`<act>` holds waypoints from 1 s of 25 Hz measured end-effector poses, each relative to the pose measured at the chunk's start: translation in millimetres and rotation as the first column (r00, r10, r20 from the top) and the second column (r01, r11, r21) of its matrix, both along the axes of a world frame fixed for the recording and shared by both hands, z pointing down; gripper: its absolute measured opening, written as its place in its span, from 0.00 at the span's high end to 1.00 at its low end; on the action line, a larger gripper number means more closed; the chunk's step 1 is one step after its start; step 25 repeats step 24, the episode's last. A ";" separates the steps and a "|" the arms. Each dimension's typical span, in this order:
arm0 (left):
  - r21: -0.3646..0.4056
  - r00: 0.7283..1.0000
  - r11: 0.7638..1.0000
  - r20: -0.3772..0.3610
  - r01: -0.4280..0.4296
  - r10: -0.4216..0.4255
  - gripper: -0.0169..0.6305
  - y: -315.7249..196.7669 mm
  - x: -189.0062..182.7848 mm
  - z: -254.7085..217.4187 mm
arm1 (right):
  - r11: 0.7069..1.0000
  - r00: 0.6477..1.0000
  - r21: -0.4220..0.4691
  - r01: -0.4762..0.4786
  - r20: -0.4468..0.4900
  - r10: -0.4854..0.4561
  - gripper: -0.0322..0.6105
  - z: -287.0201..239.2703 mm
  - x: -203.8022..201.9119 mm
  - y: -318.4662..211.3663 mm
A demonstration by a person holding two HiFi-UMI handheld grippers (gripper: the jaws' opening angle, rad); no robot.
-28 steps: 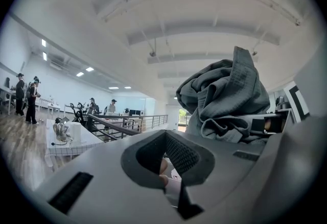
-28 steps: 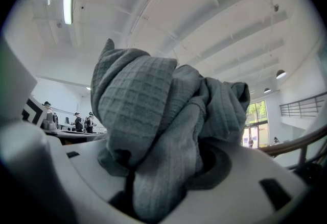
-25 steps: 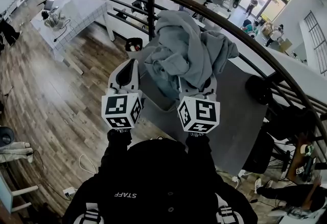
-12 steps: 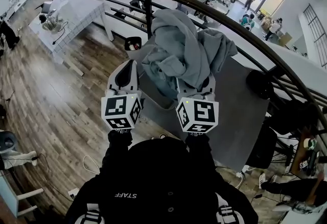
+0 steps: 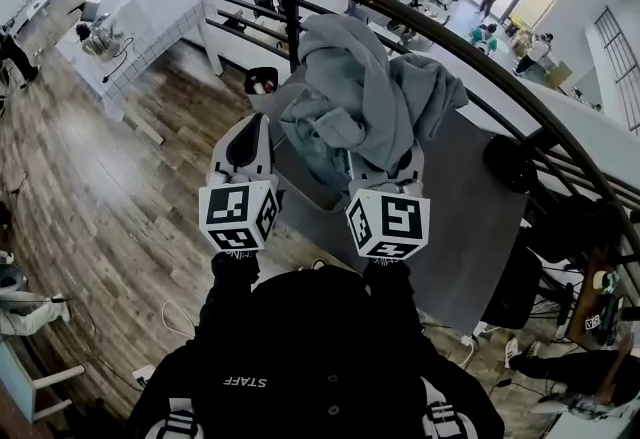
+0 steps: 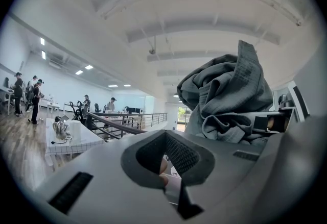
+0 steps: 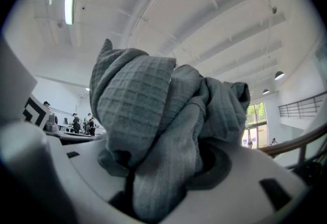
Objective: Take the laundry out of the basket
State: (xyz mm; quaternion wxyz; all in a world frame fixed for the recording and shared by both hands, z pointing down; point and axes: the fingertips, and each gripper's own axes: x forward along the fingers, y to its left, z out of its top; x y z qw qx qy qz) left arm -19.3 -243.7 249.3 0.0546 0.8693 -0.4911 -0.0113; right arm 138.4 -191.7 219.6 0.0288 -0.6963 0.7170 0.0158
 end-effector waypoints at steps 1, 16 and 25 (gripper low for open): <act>0.002 1.000 1.000 -0.001 -0.001 0.001 0.97 0.9 1.1 -0.5 | 1.000 1.000 -0.002 0.002 -0.001 -0.002 0.52 0.8 -0.2 0.2; 0.004 1.000 1.000 0.016 0.015 -0.015 0.97 -3.4 2.3 1.6 | 1.000 1.000 -0.002 0.015 -0.004 -0.015 0.52 1.5 0.1 -4.9; 0.014 0.999 1.000 0.037 0.021 -0.021 0.97 -7.5 4.3 8.8 | 1.000 1.000 -0.003 0.010 -0.004 -0.010 0.52 7.1 2.7 -8.4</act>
